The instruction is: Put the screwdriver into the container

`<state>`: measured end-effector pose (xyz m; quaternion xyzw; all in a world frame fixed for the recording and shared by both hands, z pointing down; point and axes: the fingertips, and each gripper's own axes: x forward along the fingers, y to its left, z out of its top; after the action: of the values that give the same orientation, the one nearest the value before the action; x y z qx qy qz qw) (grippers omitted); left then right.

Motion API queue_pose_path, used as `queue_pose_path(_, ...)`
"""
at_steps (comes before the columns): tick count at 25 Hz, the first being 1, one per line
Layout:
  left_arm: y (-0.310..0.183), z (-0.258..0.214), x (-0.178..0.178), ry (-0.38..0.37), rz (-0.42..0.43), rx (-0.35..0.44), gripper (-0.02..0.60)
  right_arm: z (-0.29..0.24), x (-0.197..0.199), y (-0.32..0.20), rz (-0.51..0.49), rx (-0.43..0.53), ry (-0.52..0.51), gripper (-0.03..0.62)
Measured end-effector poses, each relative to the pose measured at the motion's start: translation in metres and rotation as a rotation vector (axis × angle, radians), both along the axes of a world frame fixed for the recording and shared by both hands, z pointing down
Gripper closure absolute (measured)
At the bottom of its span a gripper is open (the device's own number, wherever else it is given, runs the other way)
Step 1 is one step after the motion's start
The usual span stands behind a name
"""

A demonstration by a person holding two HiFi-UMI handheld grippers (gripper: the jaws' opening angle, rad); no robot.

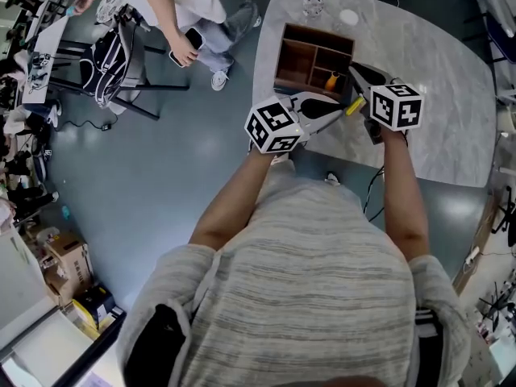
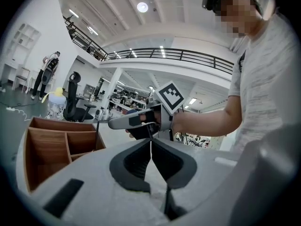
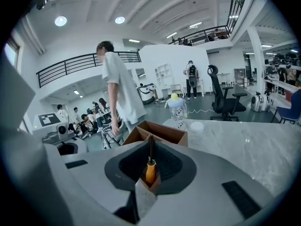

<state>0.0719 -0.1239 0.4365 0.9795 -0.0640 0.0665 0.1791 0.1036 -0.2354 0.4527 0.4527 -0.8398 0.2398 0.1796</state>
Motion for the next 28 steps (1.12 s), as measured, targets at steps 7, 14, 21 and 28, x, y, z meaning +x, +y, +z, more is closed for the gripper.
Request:
queue_pose_path(7, 0.0, 0.01, 0.012, -0.001, 0.018, -0.002, 0.563, 0.007, 0.03, 0.003, 0.029, 0.002, 0.018, 0.574)
queue_pose_path(14, 0.005, 0.003, 0.012, -0.007, 0.031, -0.006, 0.563, 0.014, 0.053, 0.009, 0.077, -0.038, 0.036, 0.574)
queue_pose_path(21, 0.002, 0.005, 0.008, -0.01, 0.034, -0.01, 0.563, 0.044, 0.061, 0.013, 0.116, -0.112, 0.034, 0.572)
queue_pose_path(28, 0.0, 0.01, 0.008, -0.014, 0.027, -0.021, 0.563, 0.081, 0.069, 0.017, 0.155, -0.201, 0.003, 0.551)
